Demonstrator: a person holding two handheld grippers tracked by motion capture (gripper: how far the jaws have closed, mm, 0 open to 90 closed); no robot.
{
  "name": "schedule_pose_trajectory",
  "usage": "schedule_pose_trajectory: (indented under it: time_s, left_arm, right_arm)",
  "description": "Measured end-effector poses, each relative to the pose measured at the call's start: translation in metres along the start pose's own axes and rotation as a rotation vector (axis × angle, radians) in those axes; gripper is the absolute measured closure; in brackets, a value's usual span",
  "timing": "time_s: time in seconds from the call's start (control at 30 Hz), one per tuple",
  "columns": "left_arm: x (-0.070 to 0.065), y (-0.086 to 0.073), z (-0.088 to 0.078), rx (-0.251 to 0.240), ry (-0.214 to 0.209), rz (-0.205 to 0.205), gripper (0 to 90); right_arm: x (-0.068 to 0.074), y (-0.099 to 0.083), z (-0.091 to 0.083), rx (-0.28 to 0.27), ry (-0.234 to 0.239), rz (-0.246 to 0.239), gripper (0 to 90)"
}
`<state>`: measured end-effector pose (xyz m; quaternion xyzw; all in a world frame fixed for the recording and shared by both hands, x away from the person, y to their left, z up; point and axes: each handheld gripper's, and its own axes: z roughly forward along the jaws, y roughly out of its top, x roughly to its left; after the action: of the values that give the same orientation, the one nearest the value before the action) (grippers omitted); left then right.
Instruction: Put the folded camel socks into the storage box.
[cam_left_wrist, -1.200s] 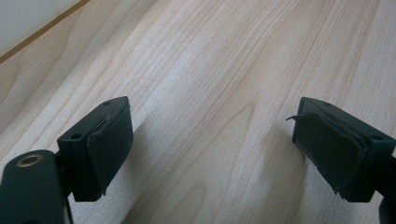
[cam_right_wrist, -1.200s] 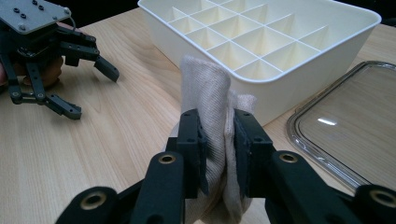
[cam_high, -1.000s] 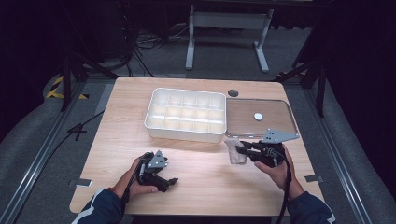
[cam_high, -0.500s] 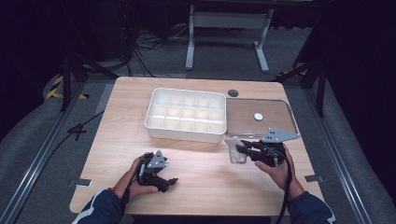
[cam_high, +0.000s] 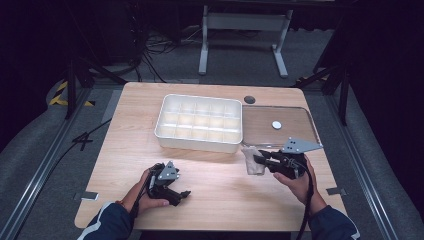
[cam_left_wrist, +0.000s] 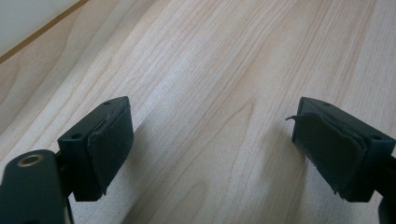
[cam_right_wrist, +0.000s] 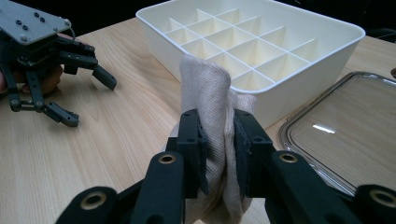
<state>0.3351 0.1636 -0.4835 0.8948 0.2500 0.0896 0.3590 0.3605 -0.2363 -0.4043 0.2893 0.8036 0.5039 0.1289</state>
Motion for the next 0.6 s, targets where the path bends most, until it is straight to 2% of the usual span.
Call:
schedule_pose_trajectory:
  time_s: [0.23, 0.47, 0.6]
  left_arm:
    - [0.000, 0.000, 0.000, -0.001, 0.006, 0.001, 12.9]
    - [0.000, 0.000, -0.001, 0.003, 0.006, 0.005, 12.9]
    - [0.000, 0.000, -0.001, 0.003, 0.009, 0.003, 12.9]
  right_arm:
    - [0.002, 0.008, 0.001, -0.018, -0.002, -0.009, 74.4]
    - [-0.005, 0.020, 0.007, -0.034, -0.012, -0.009, 74.4]
    - [-0.005, 0.030, 0.011, -0.039, -0.013, -0.028, 74.4]
